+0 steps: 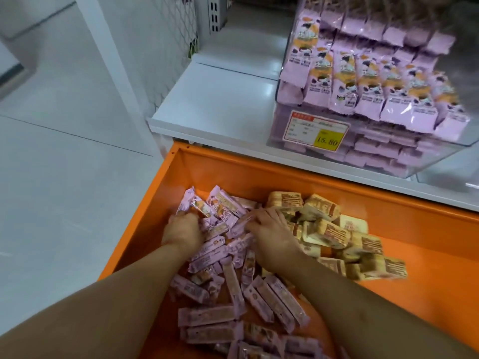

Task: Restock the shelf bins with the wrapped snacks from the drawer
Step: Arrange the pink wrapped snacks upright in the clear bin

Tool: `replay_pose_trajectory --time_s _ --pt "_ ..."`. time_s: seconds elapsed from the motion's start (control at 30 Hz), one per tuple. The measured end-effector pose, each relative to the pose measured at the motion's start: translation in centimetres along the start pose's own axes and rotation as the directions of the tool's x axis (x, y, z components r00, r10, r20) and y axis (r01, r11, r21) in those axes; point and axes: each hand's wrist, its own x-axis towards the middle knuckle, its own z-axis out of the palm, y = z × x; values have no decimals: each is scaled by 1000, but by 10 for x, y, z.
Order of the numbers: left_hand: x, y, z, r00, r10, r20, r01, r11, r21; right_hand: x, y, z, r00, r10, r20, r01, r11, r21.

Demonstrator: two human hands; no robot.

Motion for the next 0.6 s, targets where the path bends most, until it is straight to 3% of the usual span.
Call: replay_pose_trajectory --time_s 0.1,0.27,0.37,0.6 --pt "-17 9 -18 997 64 29 -61 993 -103 -17 -5 -24 999 -7 -43 10 998 69" --pt "-57 35 -63 972 214 92 -187 952 -244 -66 -7 -89 986 143 84 -159 960 229" --pt "-89 62 -95 939 320 130 -238 872 -428 -104 -4 -136 984 175 37 -173 875 451" --pt "-181 130 -166 868 456 196 -210 696 -687 -192 -5 -233 966 251 -62 -166 785 597"
